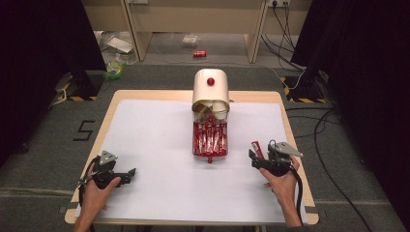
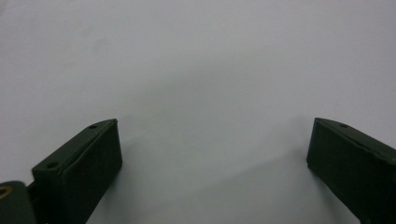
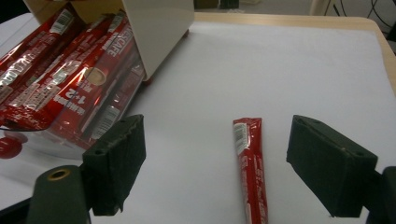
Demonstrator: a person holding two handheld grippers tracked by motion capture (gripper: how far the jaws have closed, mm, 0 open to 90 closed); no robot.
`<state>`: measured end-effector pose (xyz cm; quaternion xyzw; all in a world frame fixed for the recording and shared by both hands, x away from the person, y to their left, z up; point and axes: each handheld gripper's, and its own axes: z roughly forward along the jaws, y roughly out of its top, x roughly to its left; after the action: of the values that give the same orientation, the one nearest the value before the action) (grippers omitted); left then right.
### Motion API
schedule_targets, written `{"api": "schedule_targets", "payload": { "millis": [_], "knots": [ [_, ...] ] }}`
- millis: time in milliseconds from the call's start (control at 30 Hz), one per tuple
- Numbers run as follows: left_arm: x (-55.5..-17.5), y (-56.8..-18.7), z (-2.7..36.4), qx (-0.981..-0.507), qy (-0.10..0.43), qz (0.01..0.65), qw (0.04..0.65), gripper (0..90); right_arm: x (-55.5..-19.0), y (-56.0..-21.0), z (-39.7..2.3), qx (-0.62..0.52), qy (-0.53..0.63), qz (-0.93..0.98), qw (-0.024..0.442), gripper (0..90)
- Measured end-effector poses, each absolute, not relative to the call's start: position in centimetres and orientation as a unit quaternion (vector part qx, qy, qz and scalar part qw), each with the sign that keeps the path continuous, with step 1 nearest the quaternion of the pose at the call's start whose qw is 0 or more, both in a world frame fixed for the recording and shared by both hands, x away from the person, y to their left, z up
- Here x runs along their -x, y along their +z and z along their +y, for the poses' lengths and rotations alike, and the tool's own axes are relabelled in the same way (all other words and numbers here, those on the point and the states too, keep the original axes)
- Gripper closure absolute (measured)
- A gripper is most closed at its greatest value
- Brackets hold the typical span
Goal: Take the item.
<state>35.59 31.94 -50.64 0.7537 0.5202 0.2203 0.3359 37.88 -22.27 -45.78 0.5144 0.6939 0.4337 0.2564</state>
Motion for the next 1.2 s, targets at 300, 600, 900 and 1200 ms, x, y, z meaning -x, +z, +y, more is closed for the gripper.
{"api": "schedule_targets", "payload": {
  "millis": [300,600,900,1200],
  "knots": [
    [-35.6,-50.6,31.9,-0.754,0.220,0.520,0.336,2.5,-37.7,-45.7,-21.9,-0.506,0.436,0.698,0.258,18.0],
    [-35.6,-50.6,31.9,-0.754,0.220,0.520,0.336,2.5,-37.5,-45.9,-21.7,-0.504,0.437,0.699,0.256,17.5],
    [-35.6,-50.6,31.9,-0.754,0.220,0.520,0.336,2.5,-37.3,-45.8,-21.1,-0.497,0.439,0.704,0.253,17.6],
    [-35.6,-50.6,31.9,-0.754,0.220,0.520,0.336,2.5,-37.1,-45.9,-20.6,-0.492,0.439,0.708,0.253,17.6]
  ]
}}
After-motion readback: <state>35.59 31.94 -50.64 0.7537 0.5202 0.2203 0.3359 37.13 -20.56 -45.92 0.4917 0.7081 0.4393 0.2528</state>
